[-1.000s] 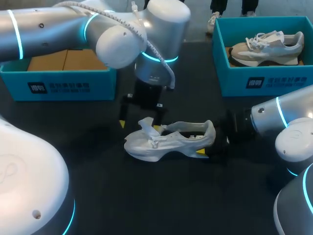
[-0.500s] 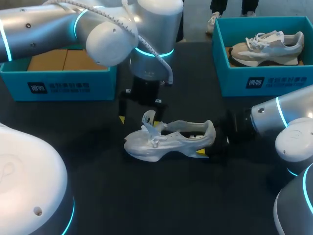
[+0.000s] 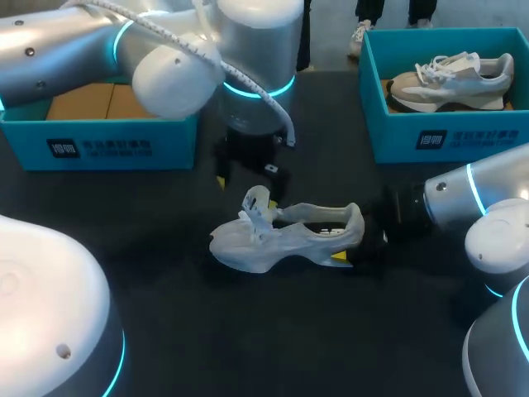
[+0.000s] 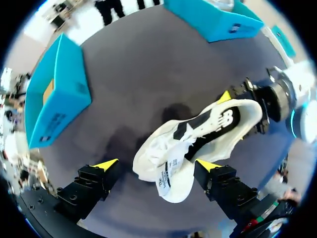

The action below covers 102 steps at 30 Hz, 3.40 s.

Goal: Take the shoe out of the shoebox, open the shoe tongue, remove and reinsert the insole, then place the shoe into the shoebox

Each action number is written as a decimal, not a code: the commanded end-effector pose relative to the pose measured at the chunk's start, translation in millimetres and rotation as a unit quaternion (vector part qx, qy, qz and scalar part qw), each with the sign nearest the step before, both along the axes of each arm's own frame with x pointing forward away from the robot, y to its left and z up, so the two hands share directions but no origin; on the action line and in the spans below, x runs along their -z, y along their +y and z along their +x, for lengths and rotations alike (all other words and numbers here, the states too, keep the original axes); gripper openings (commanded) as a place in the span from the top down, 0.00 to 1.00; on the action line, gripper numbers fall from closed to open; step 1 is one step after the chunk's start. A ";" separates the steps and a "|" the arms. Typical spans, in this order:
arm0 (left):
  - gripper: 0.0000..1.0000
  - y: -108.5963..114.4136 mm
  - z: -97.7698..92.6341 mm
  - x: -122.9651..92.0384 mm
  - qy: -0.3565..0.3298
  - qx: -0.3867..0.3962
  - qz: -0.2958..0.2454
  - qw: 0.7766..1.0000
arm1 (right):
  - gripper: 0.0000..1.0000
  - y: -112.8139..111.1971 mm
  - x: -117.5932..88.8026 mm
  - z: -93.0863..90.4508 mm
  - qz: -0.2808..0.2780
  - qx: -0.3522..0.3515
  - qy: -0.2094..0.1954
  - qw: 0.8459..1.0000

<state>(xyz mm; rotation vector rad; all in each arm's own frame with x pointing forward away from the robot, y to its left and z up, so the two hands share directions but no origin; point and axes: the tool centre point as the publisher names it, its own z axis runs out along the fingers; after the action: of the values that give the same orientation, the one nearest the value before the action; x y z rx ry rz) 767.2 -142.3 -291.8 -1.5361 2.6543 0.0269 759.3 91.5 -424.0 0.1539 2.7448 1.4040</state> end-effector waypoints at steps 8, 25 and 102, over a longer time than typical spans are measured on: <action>0.00 -2.7 4.6 -19.7 -0.015 0.284 -0.046 0.957 | 1.00 3.6 1.2 0.5 -0.003 0.001 0.000 1.000; 0.56 -24.9 10.2 -30.4 -0.011 0.389 -0.082 0.918 | 1.00 3.6 1.2 0.5 -0.003 0.001 0.000 1.000; 1.00 -119.1 -15.3 59.8 0.085 0.557 -0.134 0.815 | 1.00 3.6 1.2 0.5 -0.003 0.001 0.000 1.000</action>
<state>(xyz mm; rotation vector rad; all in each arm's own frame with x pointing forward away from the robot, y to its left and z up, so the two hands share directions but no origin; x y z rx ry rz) 747.8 -259.2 -346.3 0.2212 3.3197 -0.2881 759.3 91.6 -423.9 0.1537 2.7448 1.4040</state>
